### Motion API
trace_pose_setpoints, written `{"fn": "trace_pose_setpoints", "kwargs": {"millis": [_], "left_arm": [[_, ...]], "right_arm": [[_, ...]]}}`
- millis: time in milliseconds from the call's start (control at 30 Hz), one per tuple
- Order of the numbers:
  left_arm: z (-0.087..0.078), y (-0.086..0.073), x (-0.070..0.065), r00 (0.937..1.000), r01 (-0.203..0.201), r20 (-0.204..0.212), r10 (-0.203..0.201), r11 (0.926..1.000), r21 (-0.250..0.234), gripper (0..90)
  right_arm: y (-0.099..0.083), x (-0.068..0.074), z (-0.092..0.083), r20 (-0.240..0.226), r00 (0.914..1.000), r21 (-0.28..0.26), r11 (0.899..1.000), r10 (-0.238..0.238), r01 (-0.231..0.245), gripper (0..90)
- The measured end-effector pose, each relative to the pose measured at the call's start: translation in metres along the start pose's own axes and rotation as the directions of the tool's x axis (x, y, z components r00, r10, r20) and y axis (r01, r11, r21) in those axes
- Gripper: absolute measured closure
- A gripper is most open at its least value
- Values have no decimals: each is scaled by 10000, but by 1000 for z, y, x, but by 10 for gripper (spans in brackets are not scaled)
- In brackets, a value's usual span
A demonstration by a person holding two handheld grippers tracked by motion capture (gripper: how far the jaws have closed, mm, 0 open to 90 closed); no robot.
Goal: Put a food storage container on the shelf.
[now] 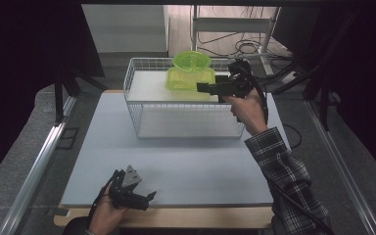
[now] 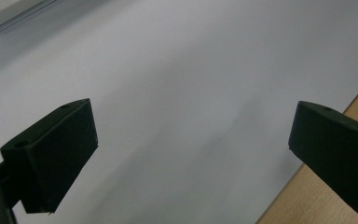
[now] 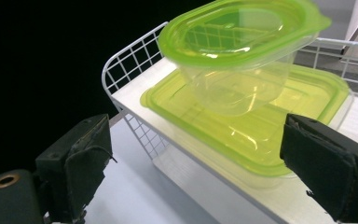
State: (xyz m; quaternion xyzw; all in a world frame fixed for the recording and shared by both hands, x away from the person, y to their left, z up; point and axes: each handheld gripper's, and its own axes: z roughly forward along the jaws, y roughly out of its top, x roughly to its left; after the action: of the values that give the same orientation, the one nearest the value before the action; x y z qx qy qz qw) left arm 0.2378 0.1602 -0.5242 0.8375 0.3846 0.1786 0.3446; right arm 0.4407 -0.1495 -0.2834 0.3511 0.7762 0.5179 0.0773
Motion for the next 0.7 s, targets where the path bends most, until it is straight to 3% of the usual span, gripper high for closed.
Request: {"fn": "trace_pose_setpoints", "kwargs": {"millis": [267,700], "left_arm": [[0,0,0,10000,10,14,-10,10000,-24,10],[0,0,0,10000,2,5,-2,10000,-59,12]], "right_arm": [[-11,6,1,111,9993,182,9992,-360,358,67],[-31,9,-2,80,9989,248,9987,-458,456,59]]}}
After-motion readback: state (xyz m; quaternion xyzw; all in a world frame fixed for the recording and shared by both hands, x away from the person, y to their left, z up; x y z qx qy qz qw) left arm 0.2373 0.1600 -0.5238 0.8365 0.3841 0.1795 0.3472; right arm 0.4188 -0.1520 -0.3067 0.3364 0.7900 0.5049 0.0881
